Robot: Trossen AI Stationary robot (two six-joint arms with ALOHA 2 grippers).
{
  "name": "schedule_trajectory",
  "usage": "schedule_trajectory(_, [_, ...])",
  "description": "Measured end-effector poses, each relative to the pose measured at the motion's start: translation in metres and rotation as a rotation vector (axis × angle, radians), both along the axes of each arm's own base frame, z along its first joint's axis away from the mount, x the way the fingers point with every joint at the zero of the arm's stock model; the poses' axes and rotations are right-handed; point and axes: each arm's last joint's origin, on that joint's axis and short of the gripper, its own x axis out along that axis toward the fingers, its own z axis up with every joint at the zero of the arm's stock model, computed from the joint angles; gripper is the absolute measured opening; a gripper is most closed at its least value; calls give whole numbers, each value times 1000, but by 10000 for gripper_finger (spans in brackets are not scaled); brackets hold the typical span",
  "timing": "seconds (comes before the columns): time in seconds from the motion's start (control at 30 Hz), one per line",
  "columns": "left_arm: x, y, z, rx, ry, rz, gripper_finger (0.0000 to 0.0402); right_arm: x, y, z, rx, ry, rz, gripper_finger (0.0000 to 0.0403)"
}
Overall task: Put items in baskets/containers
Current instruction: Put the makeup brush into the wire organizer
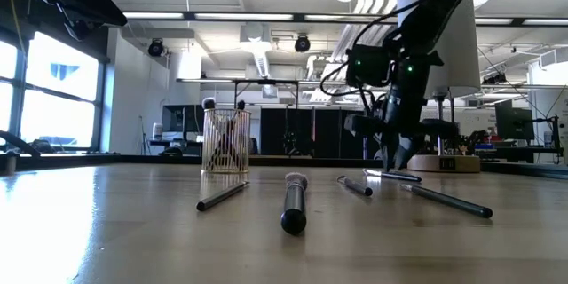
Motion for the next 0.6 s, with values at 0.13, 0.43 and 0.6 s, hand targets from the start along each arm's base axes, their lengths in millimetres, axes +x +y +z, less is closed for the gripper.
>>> schedule_trajectory(0.13, [0,0,0,0,0,0,0,3,-4,-4,24,20,-2,76])
schedule_trajectory(0.43, [0,0,0,0,0,0,0,5,-4,-5,92,12,11,6])
schedule_trajectory(0.6, [0,0,0,0,0,0,0,5,-2,-3,99,12,47,2])
